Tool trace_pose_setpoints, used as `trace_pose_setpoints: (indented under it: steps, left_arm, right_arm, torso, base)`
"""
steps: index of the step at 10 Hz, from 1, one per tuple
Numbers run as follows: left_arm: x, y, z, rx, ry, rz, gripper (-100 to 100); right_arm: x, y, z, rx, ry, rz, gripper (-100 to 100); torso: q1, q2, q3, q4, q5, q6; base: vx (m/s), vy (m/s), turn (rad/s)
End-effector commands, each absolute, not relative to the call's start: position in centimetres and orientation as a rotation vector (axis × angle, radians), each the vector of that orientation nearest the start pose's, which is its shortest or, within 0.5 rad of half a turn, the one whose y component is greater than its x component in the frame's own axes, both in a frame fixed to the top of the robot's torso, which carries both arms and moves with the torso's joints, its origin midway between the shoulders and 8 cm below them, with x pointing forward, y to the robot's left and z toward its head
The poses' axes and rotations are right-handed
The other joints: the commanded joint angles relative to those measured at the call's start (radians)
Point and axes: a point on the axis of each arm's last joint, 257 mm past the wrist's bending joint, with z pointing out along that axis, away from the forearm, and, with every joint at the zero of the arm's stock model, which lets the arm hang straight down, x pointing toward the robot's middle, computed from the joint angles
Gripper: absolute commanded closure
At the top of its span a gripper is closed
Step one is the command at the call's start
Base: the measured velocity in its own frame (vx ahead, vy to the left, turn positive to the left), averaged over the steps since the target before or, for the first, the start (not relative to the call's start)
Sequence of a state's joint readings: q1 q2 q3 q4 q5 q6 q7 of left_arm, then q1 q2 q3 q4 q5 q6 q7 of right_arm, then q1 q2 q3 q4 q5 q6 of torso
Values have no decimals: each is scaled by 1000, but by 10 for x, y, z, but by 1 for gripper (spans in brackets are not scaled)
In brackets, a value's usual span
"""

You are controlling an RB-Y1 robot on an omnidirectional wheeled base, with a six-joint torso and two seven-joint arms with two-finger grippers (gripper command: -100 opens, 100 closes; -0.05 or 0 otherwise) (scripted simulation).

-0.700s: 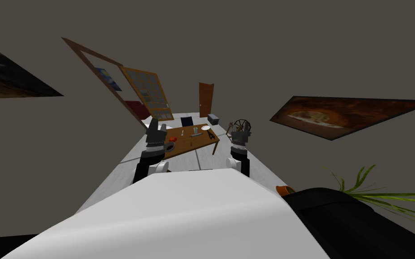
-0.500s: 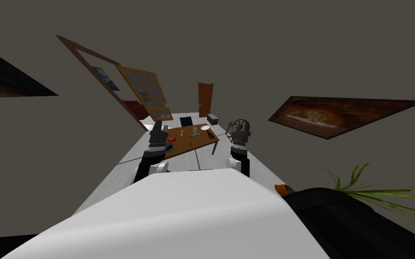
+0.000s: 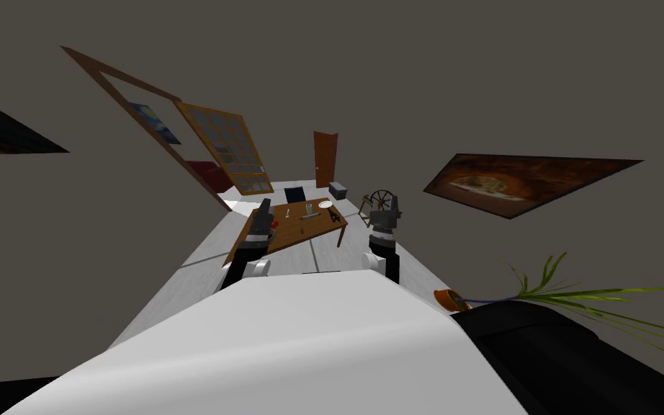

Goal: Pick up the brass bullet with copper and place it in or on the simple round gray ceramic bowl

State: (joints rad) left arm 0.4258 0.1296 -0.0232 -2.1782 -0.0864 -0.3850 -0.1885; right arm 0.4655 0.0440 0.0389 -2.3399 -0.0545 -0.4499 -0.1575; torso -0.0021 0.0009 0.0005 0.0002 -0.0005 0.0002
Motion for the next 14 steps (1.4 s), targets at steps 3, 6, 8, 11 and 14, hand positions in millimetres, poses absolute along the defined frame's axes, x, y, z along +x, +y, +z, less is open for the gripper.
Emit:
trace_pose_setpoints:
  steps: [3, 6, 8, 11, 14]
  left_arm:
    - [412, 260, -65, -548, 1017, -992, -100]
    - [428, 268, -104, -567, 1110, -921, -100]
    - [434, 272, -123, -576, 1155, -883, -100]
    - [447, 281, -164, -593, 1249, -805, -100]
    - [456, 292, -206, -609, 1346, -726, -100]
  right_arm:
    - [342, -273, 53, 746, 466, 1545, 0]
    - [342, -273, 53, 746, 466, 1545, 0]
    - [342, -273, 53, 746, 466, 1545, 0]
    - [342, -273, 53, 746, 466, 1545, 0]
    - [342, -273, 53, 746, 466, 1545, 0]
  torso:
    - [0, 0, 0, 0, 0, 0]
    - [-2, 1, 1, 0, 0, 0]
    - [-1, 1, 0, 0, 0, 0]
    - [-1, 1, 0, 0, 0, 0]
    - [-2, 0, 0, 0, -1, 0]
  base:
    - [-15, -37, -71]
    - [-27, -57, -85]
    - [-16, -36, -49]
    - [-18, -48, -82]
    - [-11, -57, -77]
